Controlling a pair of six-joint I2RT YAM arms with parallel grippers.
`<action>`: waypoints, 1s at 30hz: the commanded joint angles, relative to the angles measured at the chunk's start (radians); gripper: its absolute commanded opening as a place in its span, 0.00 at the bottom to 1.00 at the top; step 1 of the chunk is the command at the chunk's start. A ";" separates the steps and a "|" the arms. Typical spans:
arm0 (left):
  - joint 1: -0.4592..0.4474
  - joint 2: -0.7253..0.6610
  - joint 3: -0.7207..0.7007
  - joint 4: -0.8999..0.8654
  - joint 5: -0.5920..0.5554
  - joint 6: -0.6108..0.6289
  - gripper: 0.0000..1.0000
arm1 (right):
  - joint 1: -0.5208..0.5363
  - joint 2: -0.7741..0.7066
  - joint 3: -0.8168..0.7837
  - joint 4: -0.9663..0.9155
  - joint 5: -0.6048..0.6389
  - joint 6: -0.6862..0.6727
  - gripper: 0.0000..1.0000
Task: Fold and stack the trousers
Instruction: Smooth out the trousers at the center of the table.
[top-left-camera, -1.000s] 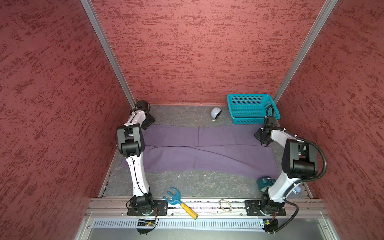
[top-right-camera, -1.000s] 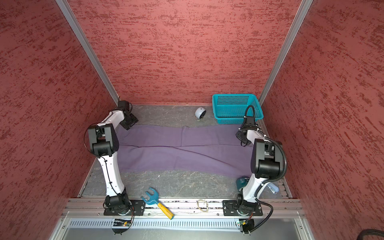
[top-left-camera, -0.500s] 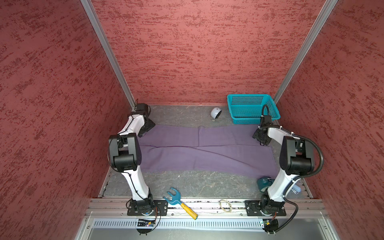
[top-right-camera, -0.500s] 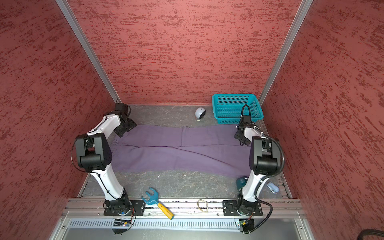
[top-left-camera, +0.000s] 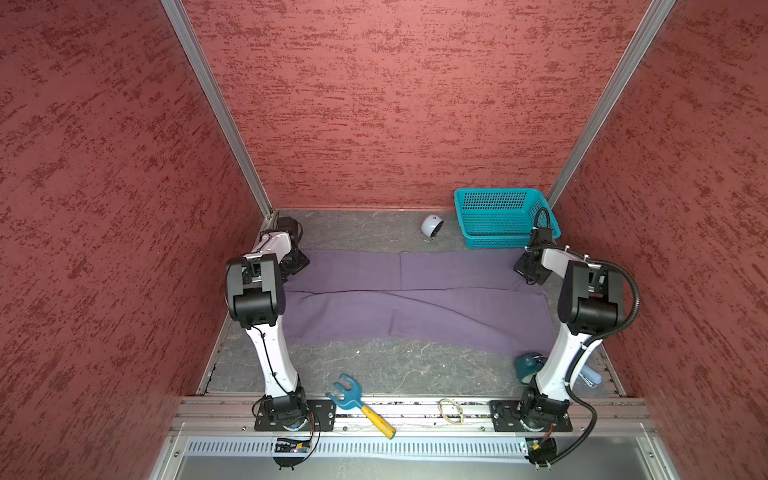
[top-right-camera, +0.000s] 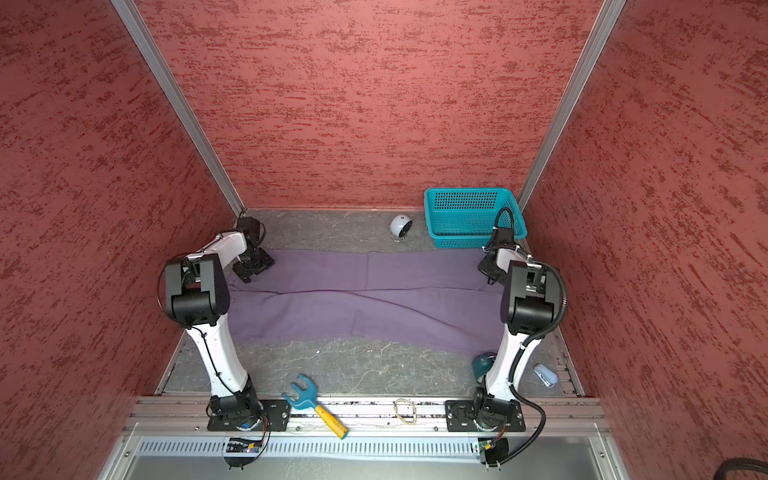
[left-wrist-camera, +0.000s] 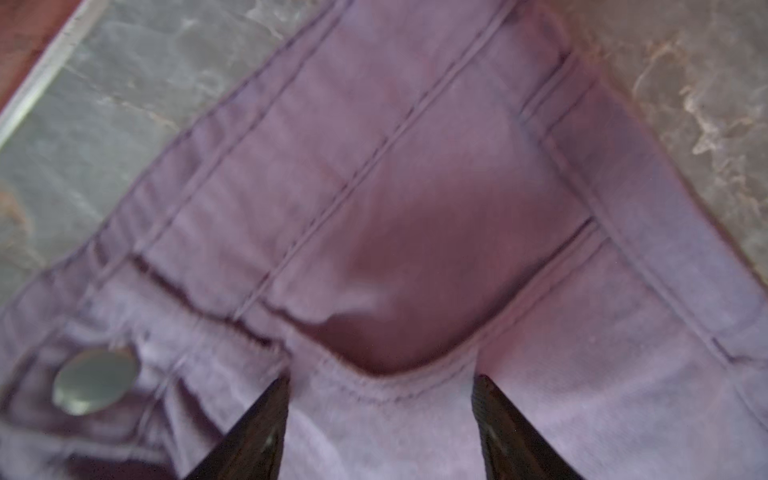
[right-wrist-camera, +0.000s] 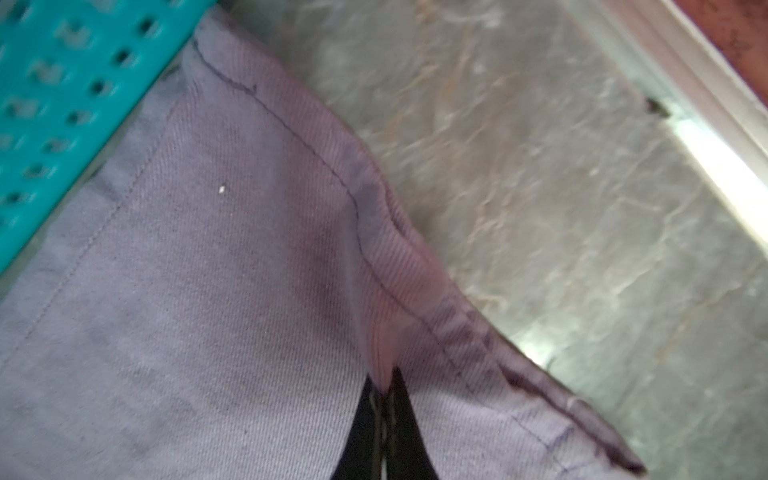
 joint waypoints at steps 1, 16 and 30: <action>-0.001 0.050 0.072 0.028 0.023 0.019 0.60 | -0.050 0.049 -0.006 0.013 -0.033 0.035 0.00; -0.035 -0.108 0.064 -0.003 0.015 0.011 0.60 | -0.051 -0.197 -0.086 -0.035 -0.044 -0.001 0.34; -0.531 -0.646 -0.393 0.025 0.138 0.091 0.64 | 0.035 -0.535 -0.453 -0.060 -0.044 -0.043 0.33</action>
